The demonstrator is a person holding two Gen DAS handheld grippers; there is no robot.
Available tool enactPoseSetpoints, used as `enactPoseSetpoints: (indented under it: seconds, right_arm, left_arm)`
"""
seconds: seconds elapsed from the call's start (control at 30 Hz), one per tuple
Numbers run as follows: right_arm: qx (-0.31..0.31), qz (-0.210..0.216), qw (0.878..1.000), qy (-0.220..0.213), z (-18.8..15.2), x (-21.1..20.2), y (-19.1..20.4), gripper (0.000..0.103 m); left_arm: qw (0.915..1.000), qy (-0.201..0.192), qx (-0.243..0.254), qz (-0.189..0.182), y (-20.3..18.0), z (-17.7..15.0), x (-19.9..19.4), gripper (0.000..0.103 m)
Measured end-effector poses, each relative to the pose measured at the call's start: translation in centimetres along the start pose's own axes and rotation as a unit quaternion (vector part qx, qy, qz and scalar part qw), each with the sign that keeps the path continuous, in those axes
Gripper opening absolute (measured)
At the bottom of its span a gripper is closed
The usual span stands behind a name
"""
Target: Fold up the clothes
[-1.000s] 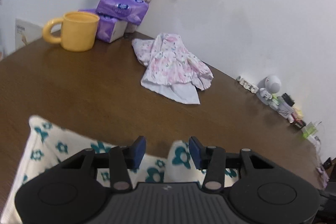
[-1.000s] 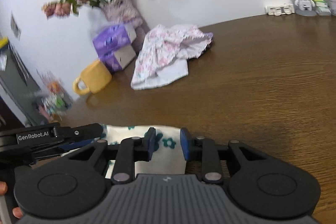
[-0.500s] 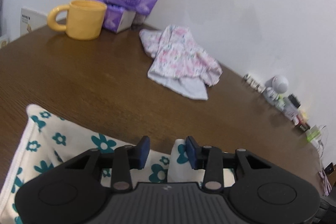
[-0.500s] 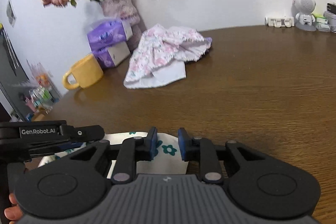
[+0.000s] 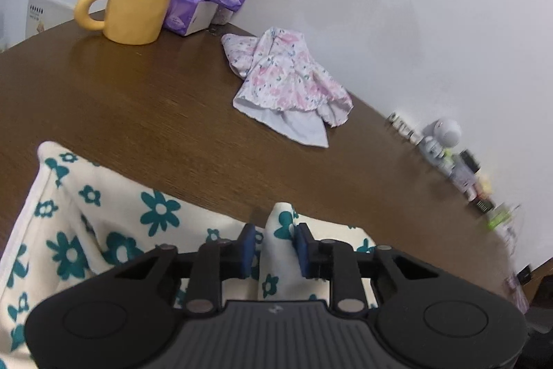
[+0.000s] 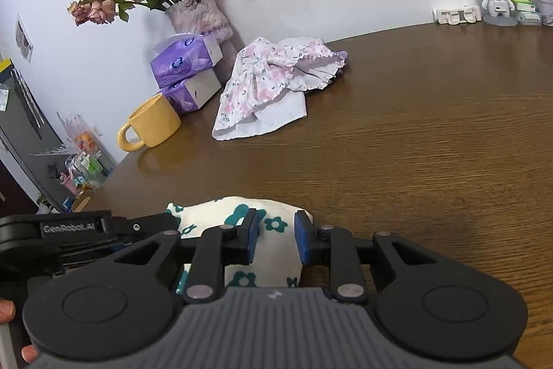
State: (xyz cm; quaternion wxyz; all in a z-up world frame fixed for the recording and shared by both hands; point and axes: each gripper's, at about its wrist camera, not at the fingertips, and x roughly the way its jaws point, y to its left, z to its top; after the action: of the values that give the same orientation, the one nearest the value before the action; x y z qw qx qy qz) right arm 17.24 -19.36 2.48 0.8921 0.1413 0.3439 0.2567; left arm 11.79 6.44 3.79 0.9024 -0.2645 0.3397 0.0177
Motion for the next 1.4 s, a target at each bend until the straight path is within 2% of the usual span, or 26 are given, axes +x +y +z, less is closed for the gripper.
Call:
enactPoseSetpoints:
  seconds: [0.1,0.17,0.27,0.37,0.47,0.67,0.8,0.9,1.0,1.03,1.1,1.23,1.3,1.4]
  right_arm:
    - [0.007,0.014,1.000,-0.002,0.0,-0.7,-0.2,0.023]
    - [0.007,0.014,1.000,0.002,-0.2,-0.6,-0.2,0.023]
    - [0.005,0.012,1.000,0.009,-0.4,-0.4,-0.1,0.023]
    - [0.003,0.013,1.000,0.011,-0.7,-0.3,0.1,0.020]
    - [0.011,0.017,1.000,0.008,-0.7,-0.7,-0.1,0.020]
    - [0.031,0.031,0.999,0.010,-0.7,-1.4,-1.4,0.028]
    - [0.029,0.037,0.999,0.020,-1.2,-1.2,-1.2,0.031]
    - [0.034,0.043,0.998,0.023,-1.4,-1.2,-1.1,0.029]
    - [0.053,0.052,0.997,0.023,-1.3,-1.5,-1.7,0.027]
    - [0.056,0.053,0.997,0.021,-1.3,-1.7,-2.0,0.027]
    - [0.055,0.052,0.997,0.014,-1.3,-2.2,-2.2,0.028]
    - [0.064,0.066,0.996,0.025,-1.7,-2.1,-2.4,0.030]
    - [0.069,0.076,0.994,0.032,-1.9,-1.9,-2.2,0.032]
    - [0.064,0.069,0.995,0.024,-1.9,-2.0,-2.0,0.031]
  left_arm:
    - [0.9997,-0.010,0.023,0.007,-0.7,-0.4,-1.0,0.030]
    - [0.9993,-0.003,0.036,0.006,-1.2,-0.8,-0.8,0.030]
    - [0.9989,0.003,0.047,0.009,-1.6,-1.4,-0.4,0.024]
    - [0.9994,0.009,0.032,0.009,-1.0,-1.4,0.0,0.024]
    - [0.9999,0.012,-0.001,-0.005,0.0,-1.2,-0.3,0.029]
    - [0.9999,0.008,0.015,-0.001,-0.4,-1.9,-1.5,0.036]
    - [0.9996,0.016,0.025,0.003,-0.6,-2.3,-1.2,0.033]
    - [0.9996,0.028,0.006,-0.005,0.2,-2.3,-0.6,0.032]
    - [0.9995,0.024,-0.015,-0.013,0.7,-2.2,-1.1,0.036]
    - [0.9997,0.020,-0.012,-0.009,0.6,-2.2,-1.5,0.041]
    - [0.9999,0.017,-0.001,-0.002,0.3,-2.5,-2.0,0.045]
    - [0.9996,0.024,0.012,-0.004,0.1,-3.2,-1.8,0.043]
    - [0.9994,0.030,0.018,-0.005,-0.1,-3.4,-1.4,0.037]
    - [0.9996,0.027,0.010,-0.007,-0.2,-3.1,-1.6,0.038]
